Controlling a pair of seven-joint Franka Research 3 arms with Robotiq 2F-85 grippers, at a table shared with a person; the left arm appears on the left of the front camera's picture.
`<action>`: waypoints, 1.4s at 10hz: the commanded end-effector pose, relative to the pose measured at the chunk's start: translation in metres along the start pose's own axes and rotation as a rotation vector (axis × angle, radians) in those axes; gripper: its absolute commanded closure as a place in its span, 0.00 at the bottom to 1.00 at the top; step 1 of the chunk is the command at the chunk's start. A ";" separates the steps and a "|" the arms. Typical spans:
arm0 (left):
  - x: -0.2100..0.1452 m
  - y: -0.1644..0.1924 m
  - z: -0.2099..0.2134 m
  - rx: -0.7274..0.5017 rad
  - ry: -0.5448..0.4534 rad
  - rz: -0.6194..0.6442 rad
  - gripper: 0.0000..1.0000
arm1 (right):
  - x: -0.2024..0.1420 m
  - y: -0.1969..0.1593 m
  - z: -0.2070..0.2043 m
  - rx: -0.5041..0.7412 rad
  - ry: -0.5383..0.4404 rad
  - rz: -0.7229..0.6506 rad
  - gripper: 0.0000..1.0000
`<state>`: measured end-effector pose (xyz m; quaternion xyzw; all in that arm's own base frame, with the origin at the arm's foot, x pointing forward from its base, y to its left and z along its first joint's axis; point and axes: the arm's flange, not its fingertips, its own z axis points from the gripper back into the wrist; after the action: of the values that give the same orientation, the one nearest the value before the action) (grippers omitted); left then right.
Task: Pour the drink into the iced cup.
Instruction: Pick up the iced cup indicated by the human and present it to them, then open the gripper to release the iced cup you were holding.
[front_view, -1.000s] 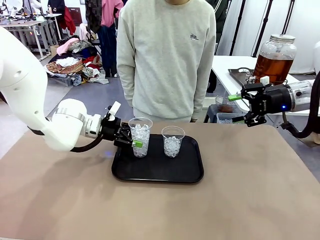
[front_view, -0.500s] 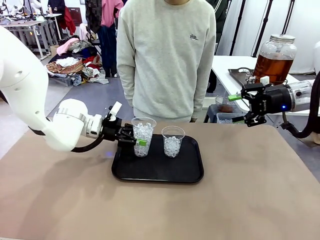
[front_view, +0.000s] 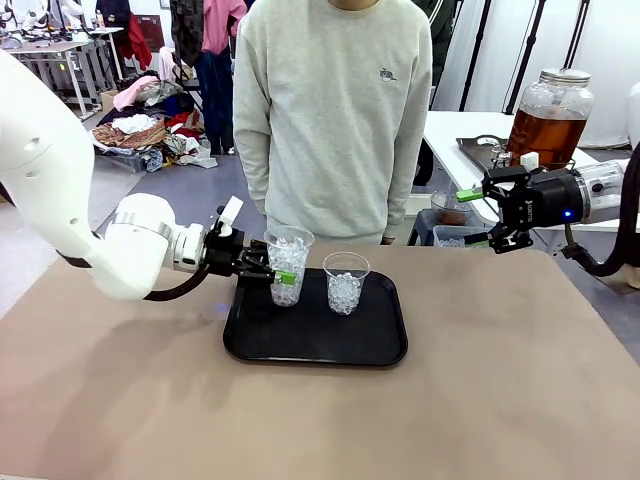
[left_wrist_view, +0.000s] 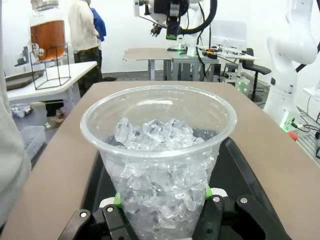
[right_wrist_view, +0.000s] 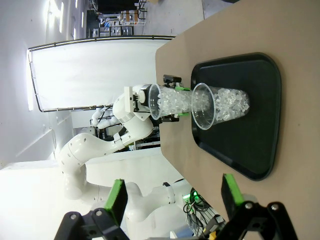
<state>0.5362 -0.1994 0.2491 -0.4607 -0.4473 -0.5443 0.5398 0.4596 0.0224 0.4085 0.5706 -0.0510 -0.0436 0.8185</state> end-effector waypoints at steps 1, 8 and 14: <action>0.028 -0.007 0.008 0.061 -0.034 -0.048 0.39 | 0.000 0.001 0.000 0.002 0.000 0.003 0.00; 0.119 0.025 0.029 0.109 -0.054 -0.052 0.39 | 0.000 0.001 0.000 0.002 0.000 0.003 0.00; 0.125 0.030 0.032 0.112 -0.030 -0.062 0.39 | 0.000 0.001 0.000 0.002 0.000 0.003 0.00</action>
<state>0.5677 -0.1897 0.3751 -0.4233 -0.4971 -0.5273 0.5438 0.4596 0.0224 0.4085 0.5706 -0.0510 -0.0436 0.8185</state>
